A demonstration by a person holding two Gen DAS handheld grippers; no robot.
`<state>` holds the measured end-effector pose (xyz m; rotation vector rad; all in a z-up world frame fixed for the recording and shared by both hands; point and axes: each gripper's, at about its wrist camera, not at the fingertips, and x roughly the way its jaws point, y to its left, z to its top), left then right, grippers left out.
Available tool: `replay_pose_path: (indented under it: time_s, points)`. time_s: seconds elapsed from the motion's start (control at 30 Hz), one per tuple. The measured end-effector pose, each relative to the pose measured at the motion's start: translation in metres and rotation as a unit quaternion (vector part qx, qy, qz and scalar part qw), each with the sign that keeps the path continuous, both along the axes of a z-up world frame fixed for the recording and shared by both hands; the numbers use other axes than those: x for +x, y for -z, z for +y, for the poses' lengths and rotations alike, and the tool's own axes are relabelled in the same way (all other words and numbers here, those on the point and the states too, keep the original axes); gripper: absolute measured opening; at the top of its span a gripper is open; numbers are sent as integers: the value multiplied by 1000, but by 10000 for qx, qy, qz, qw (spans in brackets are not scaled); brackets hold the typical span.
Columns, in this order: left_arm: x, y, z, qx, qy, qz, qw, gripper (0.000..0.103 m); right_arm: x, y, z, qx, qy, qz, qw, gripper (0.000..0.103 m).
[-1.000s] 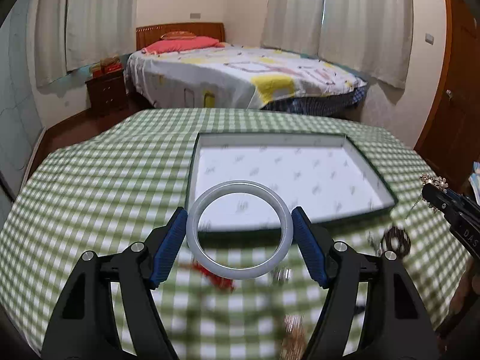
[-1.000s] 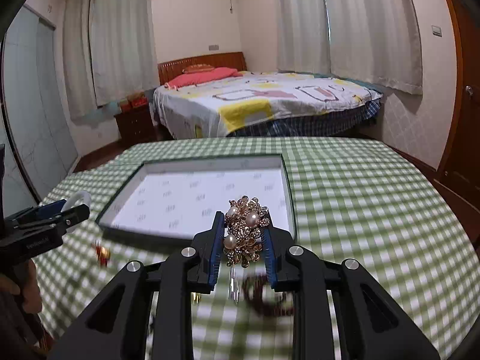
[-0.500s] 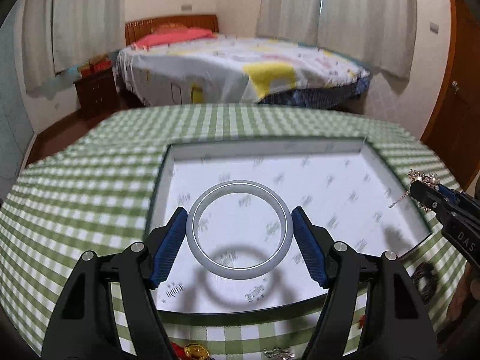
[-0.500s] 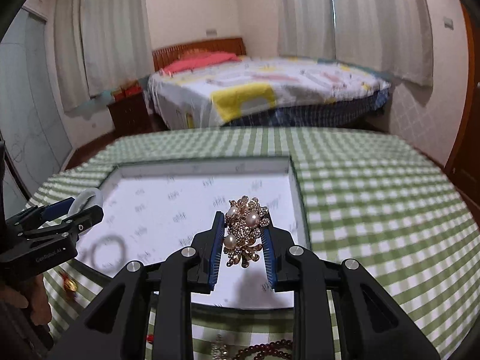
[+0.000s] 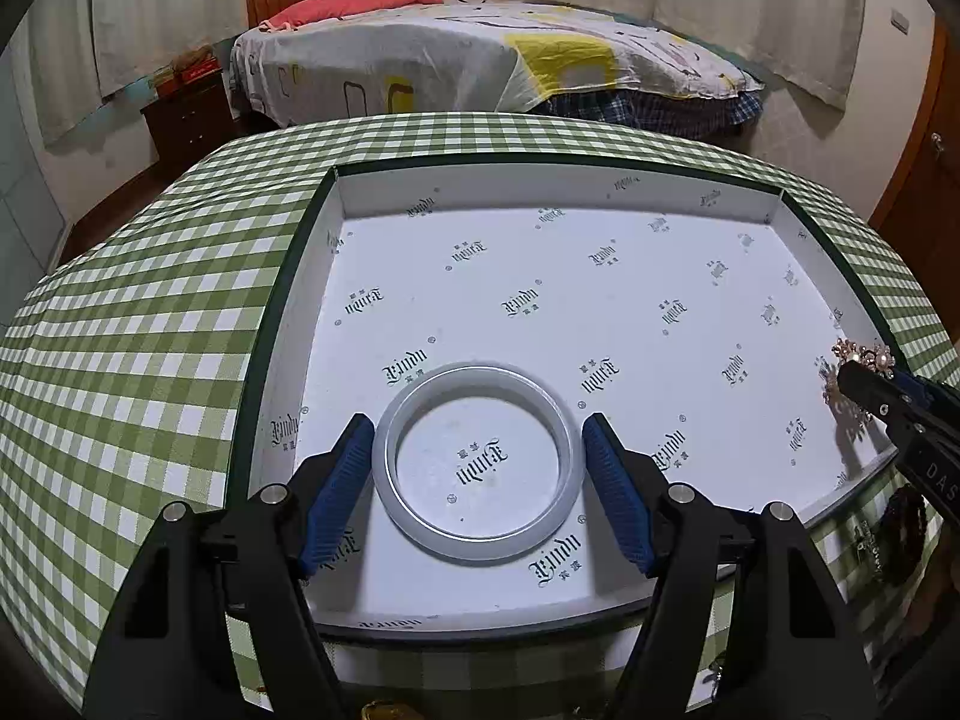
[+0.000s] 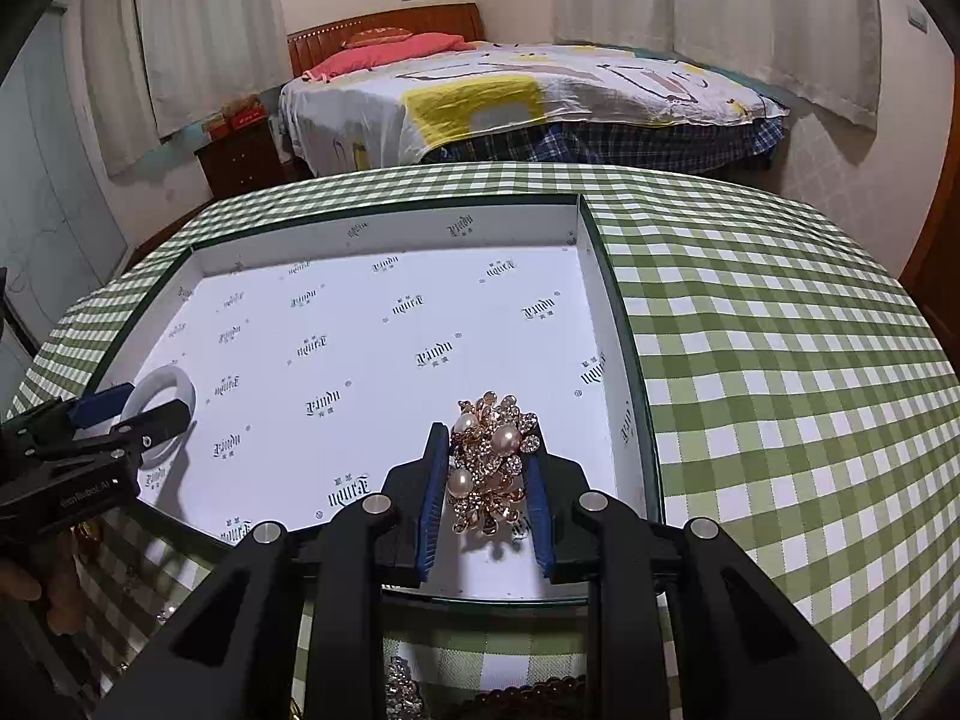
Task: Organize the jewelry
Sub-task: 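Carry the bangle and brooch into the green box and open both tools, then withdraw the left tool while the right grasps the black pendant on its cord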
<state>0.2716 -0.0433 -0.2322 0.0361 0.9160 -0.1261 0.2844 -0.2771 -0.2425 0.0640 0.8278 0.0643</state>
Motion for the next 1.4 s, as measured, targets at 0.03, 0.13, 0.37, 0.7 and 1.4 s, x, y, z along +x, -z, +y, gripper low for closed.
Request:
replay_pose_path:
  time_s: [0.03, 0.13, 0.37, 0.7, 1.4]
  points:
    - [0, 0, 1, 10, 2, -3, 10000, 70, 0, 0, 1, -34, -2, 10, 10000, 26]
    - [0, 1, -2, 65, 9, -10, 10000, 73, 3, 2, 1, 8, 7, 39, 10000, 34]
    - [-7, -5, 1, -46, -39, -75, 10000, 78, -9, -7, 0, 109, 64, -122, 9998, 46]
    - [-68, -38, 15, -39, -255, -706, 9972, 78, -74, -22, 13, 232, 10, -349, 9991, 46]
    - [-168, -43, 55, 5, -684, -631, 9957, 78, -157, 1, 75, 51, -1032, -69, 9946, 46]
